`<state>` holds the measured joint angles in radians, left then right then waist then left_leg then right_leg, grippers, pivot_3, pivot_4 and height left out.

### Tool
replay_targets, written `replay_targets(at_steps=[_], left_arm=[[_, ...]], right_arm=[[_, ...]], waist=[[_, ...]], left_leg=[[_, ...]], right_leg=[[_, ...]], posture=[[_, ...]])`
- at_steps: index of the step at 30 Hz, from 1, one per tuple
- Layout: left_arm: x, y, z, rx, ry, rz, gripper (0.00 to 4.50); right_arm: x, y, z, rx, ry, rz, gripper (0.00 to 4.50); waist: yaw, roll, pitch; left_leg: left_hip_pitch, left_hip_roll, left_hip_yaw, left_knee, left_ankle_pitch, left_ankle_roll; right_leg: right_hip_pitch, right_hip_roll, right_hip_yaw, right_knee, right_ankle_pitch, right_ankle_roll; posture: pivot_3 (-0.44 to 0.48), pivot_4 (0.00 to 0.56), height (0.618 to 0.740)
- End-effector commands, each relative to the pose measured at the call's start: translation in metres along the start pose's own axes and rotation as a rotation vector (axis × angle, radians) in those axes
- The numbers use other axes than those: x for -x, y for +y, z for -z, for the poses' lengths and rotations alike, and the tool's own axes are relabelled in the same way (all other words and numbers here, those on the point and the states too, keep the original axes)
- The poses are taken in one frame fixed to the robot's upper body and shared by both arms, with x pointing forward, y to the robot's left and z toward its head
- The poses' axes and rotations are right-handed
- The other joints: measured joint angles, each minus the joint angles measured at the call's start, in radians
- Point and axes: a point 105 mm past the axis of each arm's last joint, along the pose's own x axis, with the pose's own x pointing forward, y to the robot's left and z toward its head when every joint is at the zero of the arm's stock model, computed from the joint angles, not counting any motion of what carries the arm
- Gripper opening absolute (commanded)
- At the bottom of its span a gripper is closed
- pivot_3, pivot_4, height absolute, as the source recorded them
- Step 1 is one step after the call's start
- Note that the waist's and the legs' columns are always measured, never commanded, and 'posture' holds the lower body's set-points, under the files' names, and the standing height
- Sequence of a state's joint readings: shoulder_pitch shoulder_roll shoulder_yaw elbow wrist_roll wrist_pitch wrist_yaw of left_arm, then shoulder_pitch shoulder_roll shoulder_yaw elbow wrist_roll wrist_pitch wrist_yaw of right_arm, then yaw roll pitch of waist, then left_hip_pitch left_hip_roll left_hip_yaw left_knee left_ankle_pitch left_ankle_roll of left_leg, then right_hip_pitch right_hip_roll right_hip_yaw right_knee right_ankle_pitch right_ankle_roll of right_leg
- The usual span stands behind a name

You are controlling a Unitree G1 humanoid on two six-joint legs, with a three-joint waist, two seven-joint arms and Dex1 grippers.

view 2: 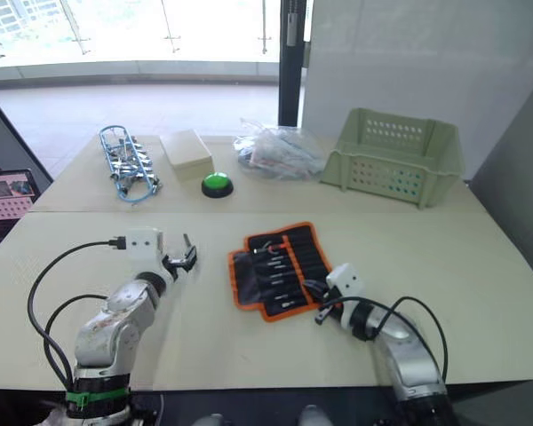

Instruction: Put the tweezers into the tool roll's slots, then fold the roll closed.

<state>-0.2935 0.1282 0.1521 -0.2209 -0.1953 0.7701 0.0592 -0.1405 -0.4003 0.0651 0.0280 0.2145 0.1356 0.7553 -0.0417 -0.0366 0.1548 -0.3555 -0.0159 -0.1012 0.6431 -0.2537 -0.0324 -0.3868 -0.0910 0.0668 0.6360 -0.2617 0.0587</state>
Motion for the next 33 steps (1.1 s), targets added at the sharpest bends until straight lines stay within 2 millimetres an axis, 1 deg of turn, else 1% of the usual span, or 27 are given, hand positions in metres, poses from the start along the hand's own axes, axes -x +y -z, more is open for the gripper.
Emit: replay_targets(at_steps=[1,5,9,12,13,16,17,21,23,26,33], left_arm=[[-0.003,-0.016,-0.007,0.017,-0.002,-0.009,4.46],[-0.009,-0.027,0.002,0.033,0.067,-0.029,4.46],[-0.011,-0.025,0.008,0.035,0.134,-0.080,4.46],[-0.011,-0.027,0.011,0.022,0.163,-0.087,3.68],[-0.012,-0.027,0.014,0.023,0.176,-0.087,3.29],[-0.013,-0.026,0.018,0.008,0.206,-0.094,2.36],[-0.014,-0.025,0.019,0.004,0.212,-0.096,1.98],[-0.018,-0.024,0.018,0.001,0.214,-0.096,0.63],[-0.019,-0.022,0.016,-0.007,0.199,-0.098,0.03],[-0.019,-0.018,0.014,-0.025,0.180,-0.106,0.03],[-0.017,-0.001,0.003,-0.058,0.121,-0.130,0.03]], right_arm=[[-0.001,0.016,0.022,-0.050,0.079,-0.051,0.00],[-0.002,0.016,0.023,-0.048,0.080,-0.052,0.00],[-0.002,0.014,0.022,-0.047,0.076,-0.042,0.00],[-0.002,0.015,0.022,-0.049,0.077,-0.041,0.00],[-0.002,0.016,0.022,-0.049,0.077,-0.042,0.00],[-0.003,0.016,0.021,-0.049,0.075,-0.041,0.00],[-0.003,0.015,0.021,-0.048,0.075,-0.041,0.00],[-0.001,0.013,0.020,-0.042,0.078,-0.039,0.00],[0.000,0.012,0.020,-0.041,0.080,-0.037,0.00],[0.000,0.011,0.020,-0.040,0.082,-0.037,0.00],[-0.002,0.012,0.020,-0.039,0.081,-0.043,0.00]], waist=[[0.000,0.000,0.000],[0.000,0.000,0.000],[0.000,0.000,0.000],[-0.001,0.000,0.000],[0.000,0.000,0.000],[0.000,0.000,0.000],[0.001,0.001,0.000],[0.002,0.001,-0.001],[0.002,0.002,-0.001],[0.003,0.002,-0.001],[0.001,0.002,-0.001]], left_leg=[[0.000,0.000,0.000,0.000,0.000,0.000],[-0.001,0.000,0.000,0.000,0.000,0.000],[0.000,0.000,0.000,0.000,0.000,0.000],[0.000,0.000,0.000,0.000,0.000,0.000],[0.000,0.000,0.000,0.000,0.000,0.000],[0.000,0.000,0.000,0.000,0.000,0.000],[0.000,0.000,0.000,0.000,0.000,0.000],[0.001,0.000,0.000,0.000,0.000,0.000],[0.001,0.000,0.000,0.000,0.000,0.000],[0.001,0.000,-0.001,0.000,0.000,0.000],[0.001,0.000,-0.001,0.000,0.000,0.000]], right_leg=[[0.000,0.000,0.000,0.000,0.000,0.000],[0.000,0.000,0.000,-0.001,0.000,0.000],[0.000,0.000,0.000,-0.001,0.000,0.000],[0.000,0.000,0.000,-0.002,0.000,0.000],[0.000,0.000,0.000,-0.002,0.000,0.000],[0.001,0.000,0.000,-0.002,0.000,0.000],[0.001,0.000,0.000,-0.002,0.000,0.000],[0.002,0.000,0.000,-0.002,0.000,0.001],[0.002,0.000,-0.001,-0.002,0.000,0.001],[0.002,0.000,-0.001,-0.002,0.000,0.001],[0.002,0.000,-0.001,-0.002,0.000,0.001]], posture=[[0.000,0.150,0.740],[0.000,0.150,0.740],[0.000,0.150,0.740],[0.000,0.150,0.740],[0.000,0.150,0.740],[0.000,0.150,0.740],[0.000,0.150,0.740],[0.000,0.150,0.740],[0.000,0.150,0.740],[0.000,0.150,0.740],[0.000,0.150,0.740]])
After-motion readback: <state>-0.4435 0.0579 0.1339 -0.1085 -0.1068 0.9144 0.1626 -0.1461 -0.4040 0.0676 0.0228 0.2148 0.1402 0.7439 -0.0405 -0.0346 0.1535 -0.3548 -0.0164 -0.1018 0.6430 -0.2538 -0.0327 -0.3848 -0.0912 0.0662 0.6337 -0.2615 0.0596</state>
